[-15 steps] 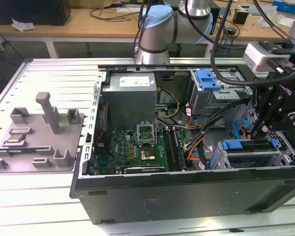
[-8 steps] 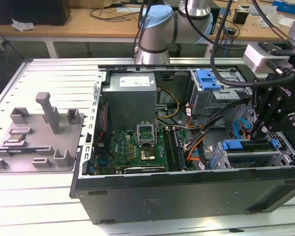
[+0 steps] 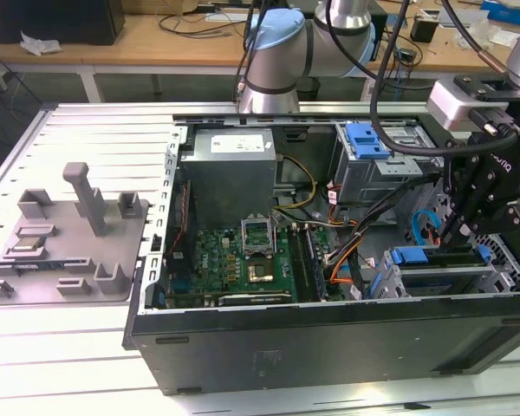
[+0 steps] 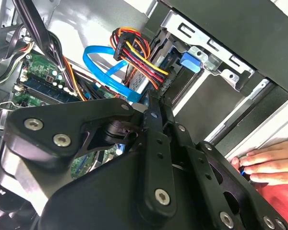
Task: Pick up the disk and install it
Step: 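Insert the second disk wire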
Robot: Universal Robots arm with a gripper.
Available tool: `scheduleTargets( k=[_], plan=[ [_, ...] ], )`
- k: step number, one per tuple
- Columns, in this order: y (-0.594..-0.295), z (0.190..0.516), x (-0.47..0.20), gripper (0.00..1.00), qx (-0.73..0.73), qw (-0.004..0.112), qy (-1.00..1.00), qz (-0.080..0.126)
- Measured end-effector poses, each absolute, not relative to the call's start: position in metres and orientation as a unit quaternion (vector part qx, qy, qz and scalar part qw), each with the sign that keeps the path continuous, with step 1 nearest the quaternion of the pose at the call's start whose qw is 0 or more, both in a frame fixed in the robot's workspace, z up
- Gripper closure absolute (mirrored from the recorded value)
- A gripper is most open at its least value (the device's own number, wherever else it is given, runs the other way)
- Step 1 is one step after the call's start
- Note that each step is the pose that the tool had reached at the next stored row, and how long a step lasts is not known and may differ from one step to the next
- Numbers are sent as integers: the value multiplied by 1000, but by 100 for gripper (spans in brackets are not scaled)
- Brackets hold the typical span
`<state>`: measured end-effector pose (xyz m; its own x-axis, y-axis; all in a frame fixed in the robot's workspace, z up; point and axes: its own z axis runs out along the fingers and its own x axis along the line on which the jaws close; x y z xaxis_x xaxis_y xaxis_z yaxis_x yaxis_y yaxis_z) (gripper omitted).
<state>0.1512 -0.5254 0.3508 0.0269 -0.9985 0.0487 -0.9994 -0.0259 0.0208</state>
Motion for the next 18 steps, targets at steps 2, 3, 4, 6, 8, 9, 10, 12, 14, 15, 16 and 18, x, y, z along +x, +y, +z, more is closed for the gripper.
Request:
scheduleTargets(
  k=[2, 3, 4, 6, 8, 9, 10, 12, 14, 15, 16, 18],
  plan=[
    [-525, 350, 151, 84, 716, 24, -697, 10],
    [-525, 350, 151, 84, 716, 24, -697, 10],
    [-525, 350, 151, 84, 716, 24, -697, 10],
    [-525, 349, 151, 84, 716, 24, -697, 10],
    [-525, 349, 152, 84, 716, 24, -697, 10],
    [-525, 349, 152, 84, 716, 24, -697, 10],
    [-525, 348, 152, 84, 716, 24, -697, 10],
    [-525, 348, 152, 84, 716, 24, -697, 10],
    [-525, 347, 152, 84, 716, 24, -697, 10],
    [-525, 347, 152, 84, 716, 24, -697, 10],
    [-525, 347, 152, 84, 716, 24, -697, 10],
    [-525, 346, 152, 84, 716, 24, -697, 10]
  ],
)
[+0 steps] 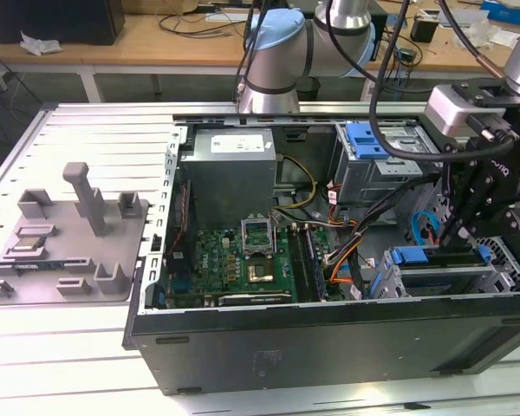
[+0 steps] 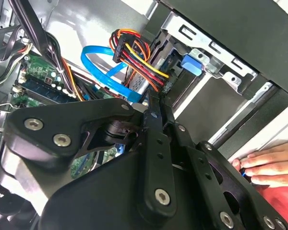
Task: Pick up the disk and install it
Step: 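Insert the second disk wire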
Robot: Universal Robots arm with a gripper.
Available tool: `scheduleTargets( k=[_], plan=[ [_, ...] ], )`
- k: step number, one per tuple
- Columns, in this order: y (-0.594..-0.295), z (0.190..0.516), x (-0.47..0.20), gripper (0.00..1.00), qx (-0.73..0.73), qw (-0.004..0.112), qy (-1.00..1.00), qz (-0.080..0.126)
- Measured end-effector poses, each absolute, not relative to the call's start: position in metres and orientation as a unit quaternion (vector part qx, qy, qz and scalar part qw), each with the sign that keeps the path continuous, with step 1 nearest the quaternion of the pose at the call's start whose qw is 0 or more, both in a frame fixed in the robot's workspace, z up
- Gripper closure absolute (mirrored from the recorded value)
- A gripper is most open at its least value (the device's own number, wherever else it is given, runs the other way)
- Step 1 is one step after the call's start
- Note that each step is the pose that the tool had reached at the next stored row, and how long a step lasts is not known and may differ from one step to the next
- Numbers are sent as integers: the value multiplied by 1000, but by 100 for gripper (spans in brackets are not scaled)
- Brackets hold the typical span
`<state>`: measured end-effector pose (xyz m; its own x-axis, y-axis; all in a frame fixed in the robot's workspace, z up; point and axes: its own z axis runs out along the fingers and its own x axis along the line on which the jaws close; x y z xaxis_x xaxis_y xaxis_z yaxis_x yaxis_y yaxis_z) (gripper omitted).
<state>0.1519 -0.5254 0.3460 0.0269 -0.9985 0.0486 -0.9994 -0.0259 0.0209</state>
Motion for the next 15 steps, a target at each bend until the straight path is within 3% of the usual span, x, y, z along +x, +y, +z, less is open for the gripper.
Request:
scheduleTargets(
  k=[15],
  plan=[
    [-525, 340, 152, 84, 716, 25, -697, 10]
  ],
)
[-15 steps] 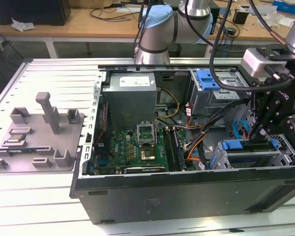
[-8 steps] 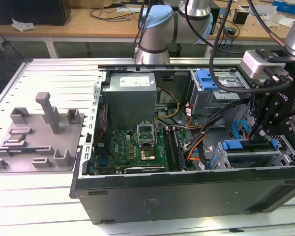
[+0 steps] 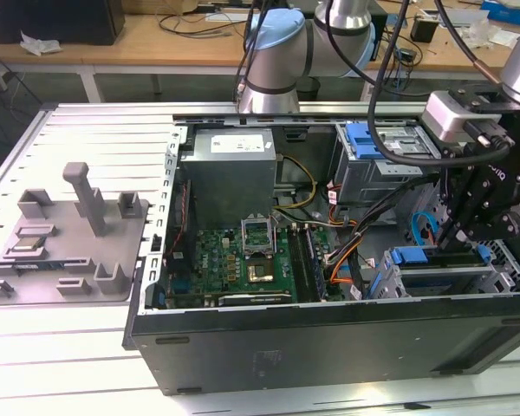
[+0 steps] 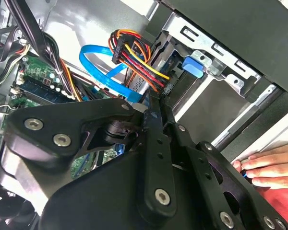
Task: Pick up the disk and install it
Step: 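Insert the second disk wire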
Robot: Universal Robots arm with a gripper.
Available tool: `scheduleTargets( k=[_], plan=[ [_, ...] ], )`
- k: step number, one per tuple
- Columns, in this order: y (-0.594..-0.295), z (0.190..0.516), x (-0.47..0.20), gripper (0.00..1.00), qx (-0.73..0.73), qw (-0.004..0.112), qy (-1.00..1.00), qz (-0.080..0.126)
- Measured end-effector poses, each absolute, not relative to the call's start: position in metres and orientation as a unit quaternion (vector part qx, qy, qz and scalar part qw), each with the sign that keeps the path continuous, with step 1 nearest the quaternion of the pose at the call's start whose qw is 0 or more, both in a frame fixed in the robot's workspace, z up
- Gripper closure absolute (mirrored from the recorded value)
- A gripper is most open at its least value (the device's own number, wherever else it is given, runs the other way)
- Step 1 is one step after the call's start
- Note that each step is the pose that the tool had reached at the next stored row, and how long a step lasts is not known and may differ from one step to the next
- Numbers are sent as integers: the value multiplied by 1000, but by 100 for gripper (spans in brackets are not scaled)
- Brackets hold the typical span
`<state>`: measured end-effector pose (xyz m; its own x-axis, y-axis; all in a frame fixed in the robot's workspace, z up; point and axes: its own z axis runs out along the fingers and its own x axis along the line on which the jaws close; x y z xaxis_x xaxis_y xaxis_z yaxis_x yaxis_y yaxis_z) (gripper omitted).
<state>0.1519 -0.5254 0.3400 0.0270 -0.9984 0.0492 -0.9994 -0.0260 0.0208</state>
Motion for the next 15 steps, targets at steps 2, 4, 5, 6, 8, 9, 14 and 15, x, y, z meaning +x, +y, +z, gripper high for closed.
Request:
scheduleTargets(
  k=[2, 4, 5, 6, 8, 9, 14, 15],
  plan=[
    [-525, 339, 152, 84, 716, 25, -697, 10],
    [-525, 338, 152, 84, 716, 24, -697, 10],
    [-525, 338, 152, 84, 716, 25, -697, 10],
    [-525, 338, 152, 84, 716, 25, -697, 10],
    [-525, 337, 152, 84, 716, 25, -697, 10],
    [-525, 336, 152, 84, 716, 25, -697, 10],
    [-525, 335, 152, 84, 716, 25, -697, 10],
    [-525, 335, 152, 84, 716, 24, -697, 10]
  ],
)
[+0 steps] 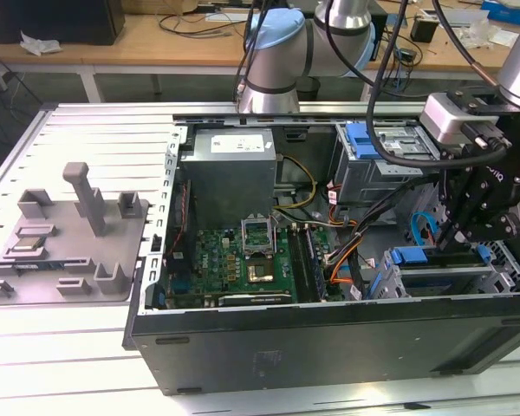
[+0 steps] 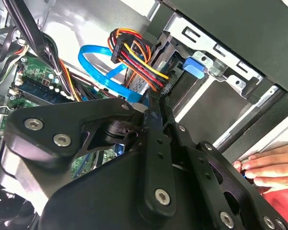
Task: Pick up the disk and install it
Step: 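Insert the second disk wire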
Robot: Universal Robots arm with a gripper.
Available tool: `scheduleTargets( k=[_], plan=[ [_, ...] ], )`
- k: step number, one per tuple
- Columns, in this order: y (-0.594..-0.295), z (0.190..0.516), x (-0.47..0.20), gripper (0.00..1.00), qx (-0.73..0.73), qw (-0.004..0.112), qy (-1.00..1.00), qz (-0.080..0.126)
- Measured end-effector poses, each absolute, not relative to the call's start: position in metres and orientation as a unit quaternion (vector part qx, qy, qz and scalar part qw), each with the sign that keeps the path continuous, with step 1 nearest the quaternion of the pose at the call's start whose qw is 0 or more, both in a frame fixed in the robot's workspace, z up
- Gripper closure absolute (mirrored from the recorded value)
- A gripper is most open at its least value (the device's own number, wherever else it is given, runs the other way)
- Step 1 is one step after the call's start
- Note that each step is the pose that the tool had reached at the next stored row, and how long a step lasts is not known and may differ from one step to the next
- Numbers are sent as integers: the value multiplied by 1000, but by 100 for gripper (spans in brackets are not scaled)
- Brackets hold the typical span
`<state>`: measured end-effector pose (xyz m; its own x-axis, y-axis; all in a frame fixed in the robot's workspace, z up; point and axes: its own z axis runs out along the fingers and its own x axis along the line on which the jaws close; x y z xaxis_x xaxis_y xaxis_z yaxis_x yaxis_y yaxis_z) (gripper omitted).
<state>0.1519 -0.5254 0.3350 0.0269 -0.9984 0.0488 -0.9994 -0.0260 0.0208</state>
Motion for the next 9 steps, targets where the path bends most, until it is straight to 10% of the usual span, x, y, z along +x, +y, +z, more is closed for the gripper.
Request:
scheduleTargets(
  k=[9],
  plan=[
    [-525, 334, 152, 83, 716, 24, -697, 10]
  ],
)
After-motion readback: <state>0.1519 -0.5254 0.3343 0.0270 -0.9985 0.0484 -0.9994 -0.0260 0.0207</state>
